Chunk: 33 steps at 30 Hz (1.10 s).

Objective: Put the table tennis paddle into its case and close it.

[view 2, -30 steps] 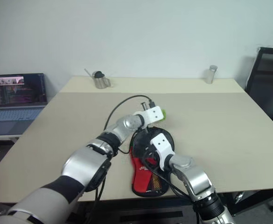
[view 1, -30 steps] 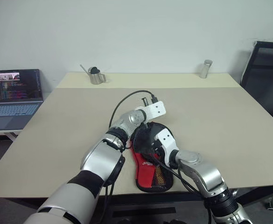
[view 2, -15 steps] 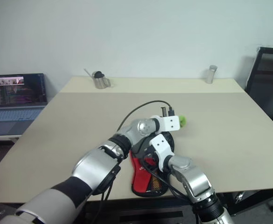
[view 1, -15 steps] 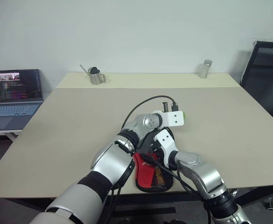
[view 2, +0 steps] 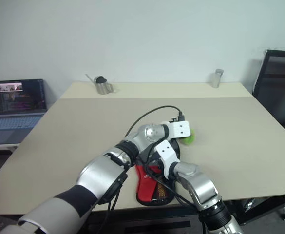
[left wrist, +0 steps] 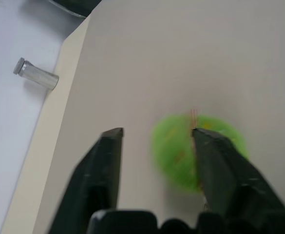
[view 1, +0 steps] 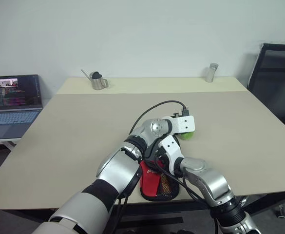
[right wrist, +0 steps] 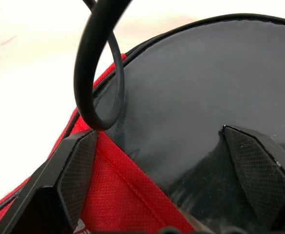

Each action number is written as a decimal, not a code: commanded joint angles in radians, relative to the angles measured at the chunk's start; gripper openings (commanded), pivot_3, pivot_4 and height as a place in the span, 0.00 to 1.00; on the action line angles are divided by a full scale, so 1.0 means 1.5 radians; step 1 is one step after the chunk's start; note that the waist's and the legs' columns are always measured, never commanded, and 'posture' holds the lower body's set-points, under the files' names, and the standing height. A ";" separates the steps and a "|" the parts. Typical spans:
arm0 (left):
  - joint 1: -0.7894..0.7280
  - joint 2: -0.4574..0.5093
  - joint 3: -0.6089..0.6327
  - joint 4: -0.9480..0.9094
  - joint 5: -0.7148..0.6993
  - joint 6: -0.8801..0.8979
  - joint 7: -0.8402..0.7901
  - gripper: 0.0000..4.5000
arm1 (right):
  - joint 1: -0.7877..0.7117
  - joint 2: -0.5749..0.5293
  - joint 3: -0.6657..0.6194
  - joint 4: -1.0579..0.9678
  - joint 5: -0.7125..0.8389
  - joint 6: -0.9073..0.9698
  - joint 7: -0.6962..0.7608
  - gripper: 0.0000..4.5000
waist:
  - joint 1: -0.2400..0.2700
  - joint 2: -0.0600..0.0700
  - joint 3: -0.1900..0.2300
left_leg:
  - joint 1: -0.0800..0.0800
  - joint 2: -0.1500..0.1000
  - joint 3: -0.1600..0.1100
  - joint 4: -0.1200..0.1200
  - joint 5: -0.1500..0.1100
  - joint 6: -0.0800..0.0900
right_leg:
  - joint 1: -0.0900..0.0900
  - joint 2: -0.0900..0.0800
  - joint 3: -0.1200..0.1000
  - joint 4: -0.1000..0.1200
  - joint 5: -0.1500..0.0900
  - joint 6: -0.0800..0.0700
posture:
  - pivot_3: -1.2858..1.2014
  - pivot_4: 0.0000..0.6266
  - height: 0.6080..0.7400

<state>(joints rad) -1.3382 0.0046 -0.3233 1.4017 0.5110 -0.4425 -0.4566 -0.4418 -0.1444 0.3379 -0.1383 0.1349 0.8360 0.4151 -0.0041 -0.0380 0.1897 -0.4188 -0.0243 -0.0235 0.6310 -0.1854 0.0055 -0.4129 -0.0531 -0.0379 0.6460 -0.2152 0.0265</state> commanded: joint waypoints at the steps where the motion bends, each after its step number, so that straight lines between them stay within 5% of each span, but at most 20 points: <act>1: 0.000 0.021 0.009 -0.024 -0.012 0.007 -0.010 0.85 | 0.018 -0.002 0.021 0.063 -0.003 0.022 0.012 1.00 | 0.000 0.000 0.000 | 0.002 0.000 0.000 0.000 0.000 0.000 | 0.002 0.000 0.000 0.000 0.000 0.000 | 0.52 0.24 1.00; 3: 0.008 0.032 0.014 -0.026 -0.016 0.005 -0.015 1.00 | 0.011 -0.001 0.021 0.072 -0.004 0.016 0.014 1.00 | -0.001 0.001 -0.001 | 0.003 0.000 0.000 0.000 0.000 0.000 | 0.003 0.000 0.000 0.000 0.000 0.000 | 0.52 0.24 1.00; 13: 0.019 0.135 0.116 -0.046 -0.122 0.035 -0.076 1.00 | -0.015 0.014 -0.012 0.059 0.005 0.012 0.007 1.00 | -0.003 0.001 -0.001 | 0.003 0.001 0.000 0.000 0.000 0.000 | 0.003 0.000 0.000 0.000 0.000 0.000 | 0.52 0.24 1.00; 23: 0.105 0.205 0.221 -0.108 -0.275 0.092 -0.326 1.00 | -0.031 0.003 -0.133 -0.160 0.098 0.141 0.005 1.00 | 0.002 0.001 -0.001 | 0.000 0.000 -0.001 0.000 0.000 0.000 | 0.000 0.000 0.000 -0.001 0.000 0.000 | 0.52 0.24 1.00; 28: 0.168 0.196 0.219 -0.170 -0.310 0.132 -0.406 1.00 | -0.061 -0.074 -0.213 -0.233 0.149 0.188 0.029 1.00 | 0.003 0.001 -0.001 | -0.003 0.000 -0.001 0.000 0.000 0.000 | -0.002 -0.001 0.000 -0.001 0.000 0.000 | 0.52 0.24 1.00; 33: 0.206 0.181 0.201 -0.201 -0.300 0.147 -0.407 1.00 | -0.094 -0.214 -0.209 -0.143 0.120 0.104 0.094 1.00 | 0.002 0.001 -0.001 | -0.003 0.000 -0.001 0.000 0.000 0.000 | -0.002 -0.001 0.000 -0.001 0.000 0.000 | 0.52 0.24 1.00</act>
<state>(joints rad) -1.0241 0.2856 -0.0152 1.1468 0.0764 -0.2223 -1.0710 -0.5609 -0.4392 0.0230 -0.3870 0.3314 1.0603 0.5228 -0.0006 -0.0364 0.1889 -0.4237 -0.0245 -0.0243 0.6309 -0.1856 0.0054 -0.4161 -0.0543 -0.0382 0.6446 -0.2151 0.0261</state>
